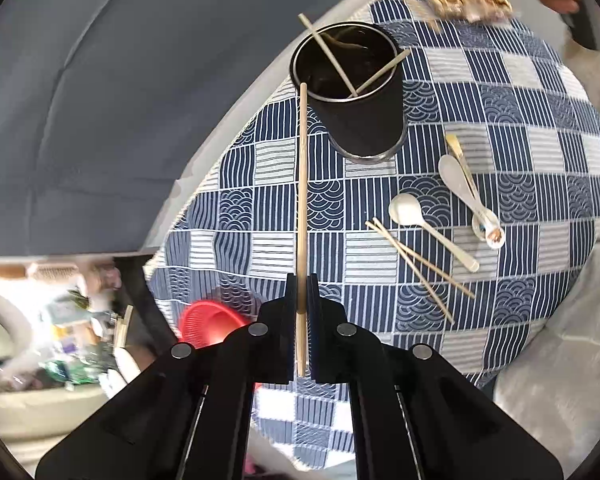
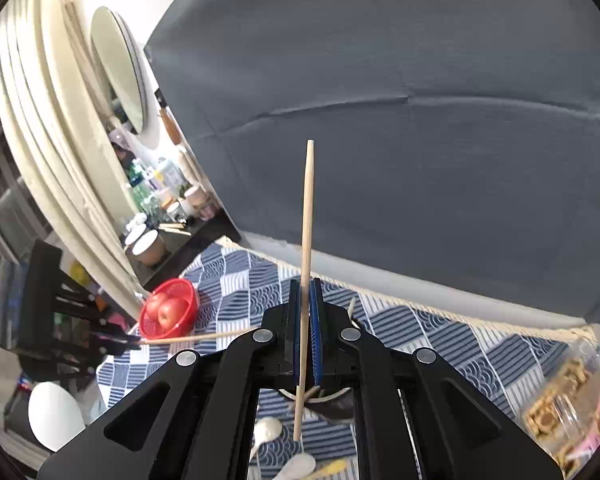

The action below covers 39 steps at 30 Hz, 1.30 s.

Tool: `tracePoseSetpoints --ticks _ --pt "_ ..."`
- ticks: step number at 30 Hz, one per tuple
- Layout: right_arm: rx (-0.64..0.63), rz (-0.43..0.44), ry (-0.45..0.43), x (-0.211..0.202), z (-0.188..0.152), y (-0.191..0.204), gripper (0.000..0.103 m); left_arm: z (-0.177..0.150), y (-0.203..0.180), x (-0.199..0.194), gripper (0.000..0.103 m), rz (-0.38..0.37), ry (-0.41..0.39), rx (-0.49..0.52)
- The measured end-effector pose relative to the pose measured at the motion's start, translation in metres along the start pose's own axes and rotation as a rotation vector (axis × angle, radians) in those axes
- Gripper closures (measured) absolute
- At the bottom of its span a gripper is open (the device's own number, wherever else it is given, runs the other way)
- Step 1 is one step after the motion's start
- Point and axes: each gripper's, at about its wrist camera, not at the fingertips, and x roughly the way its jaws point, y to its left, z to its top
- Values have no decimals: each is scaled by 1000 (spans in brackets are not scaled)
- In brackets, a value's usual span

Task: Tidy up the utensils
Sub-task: 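Raise both chopsticks over the black cup and open both tools inside it, then pull both tools back from the cup toward the remaining utensils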

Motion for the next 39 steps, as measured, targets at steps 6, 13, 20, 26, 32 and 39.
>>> tracePoseSetpoints --ticks 6,13,20,26,32,39 --pt "-19 88 -134 4 -2 -10 98 31 -2 -14 98 49 84 108" --pt "-53 118 -189 22 -9 -25 98 62 -7 -10 98 74 205 201" --pt "-32 159 -170 40 -33 -50 98 88 -18 11 98 37 308 302" --pt "-20 157 -163 42 -58 -60 98 118 -21 29 97 57 346 342" --pt "-1 18 -180 26 -71 -69 69 126 -12 24 36 75 294 280" --pt "-56 -85 -152 1 -78 -73 26 104 0 14 12 94 190 178"
